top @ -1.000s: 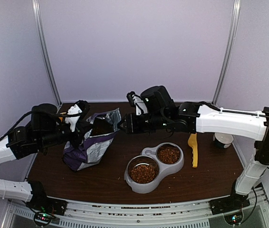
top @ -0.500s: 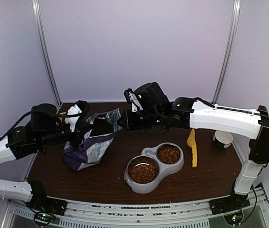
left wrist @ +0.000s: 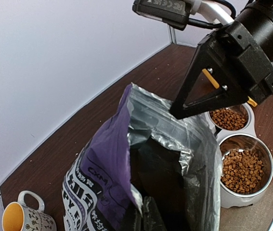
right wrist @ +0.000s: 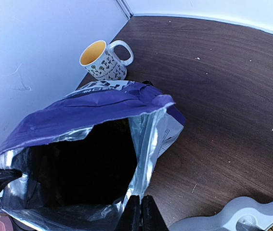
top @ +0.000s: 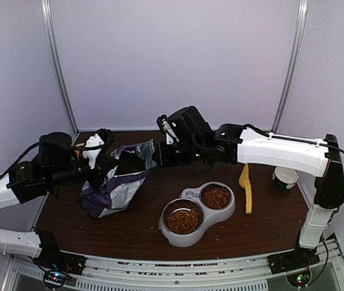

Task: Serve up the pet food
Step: Adjust the pet food bag at the center of the board, then place the pet food bag at the center of the board.

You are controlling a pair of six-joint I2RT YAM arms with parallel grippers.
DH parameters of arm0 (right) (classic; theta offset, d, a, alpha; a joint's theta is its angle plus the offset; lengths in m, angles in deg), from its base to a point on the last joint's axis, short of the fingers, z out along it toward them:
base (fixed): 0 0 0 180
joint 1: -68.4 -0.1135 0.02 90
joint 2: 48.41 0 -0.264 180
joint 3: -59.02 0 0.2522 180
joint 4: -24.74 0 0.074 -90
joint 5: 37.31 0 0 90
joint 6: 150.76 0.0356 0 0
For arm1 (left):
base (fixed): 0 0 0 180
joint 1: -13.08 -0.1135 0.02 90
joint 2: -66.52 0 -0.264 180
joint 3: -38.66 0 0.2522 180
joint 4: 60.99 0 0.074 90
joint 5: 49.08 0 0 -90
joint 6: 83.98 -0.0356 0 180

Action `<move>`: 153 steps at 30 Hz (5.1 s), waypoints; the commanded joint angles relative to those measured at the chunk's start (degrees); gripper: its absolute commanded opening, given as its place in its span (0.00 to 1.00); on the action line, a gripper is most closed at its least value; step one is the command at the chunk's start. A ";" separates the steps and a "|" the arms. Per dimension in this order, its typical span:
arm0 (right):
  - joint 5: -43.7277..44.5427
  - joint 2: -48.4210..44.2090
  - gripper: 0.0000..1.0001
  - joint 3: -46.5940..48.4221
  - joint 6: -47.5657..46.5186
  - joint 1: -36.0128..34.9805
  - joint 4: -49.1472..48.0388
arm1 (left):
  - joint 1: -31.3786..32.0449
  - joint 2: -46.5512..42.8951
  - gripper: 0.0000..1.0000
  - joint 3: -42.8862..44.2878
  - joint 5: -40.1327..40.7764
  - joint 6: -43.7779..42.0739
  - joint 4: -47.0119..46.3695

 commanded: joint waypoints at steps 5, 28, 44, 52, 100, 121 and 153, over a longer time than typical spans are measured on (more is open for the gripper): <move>5.03 -4.89 0.00 2.07 -0.64 -1.44 2.31 | 0.02 2.90 0.00 12.03 -5.49 2.67 -2.93; 18.96 -17.83 0.27 -7.22 -2.13 -4.06 5.20 | 0.02 19.61 0.00 33.29 -10.67 1.92 14.04; -3.37 -18.32 0.73 -1.08 -34.04 -0.84 10.60 | 0.02 16.78 0.00 37.64 -15.45 -8.67 24.65; -6.31 -14.29 0.73 1.41 -39.19 -1.37 12.36 | 0.02 16.69 0.00 36.80 -16.69 -9.13 23.17; -2.05 -8.67 0.00 3.26 -35.53 1.74 8.87 | 0.02 -2.27 0.66 5.17 -14.56 -5.33 12.99; -22.06 -25.13 0.56 -12.46 -22.77 11.09 -4.07 | -2.08 -8.25 0.00 4.33 -10.96 -4.68 7.50; -36.22 -11.22 0.18 -30.03 -12.93 12.09 -36.79 | -17.82 -10.20 0.00 2.87 -23.25 -3.68 4.45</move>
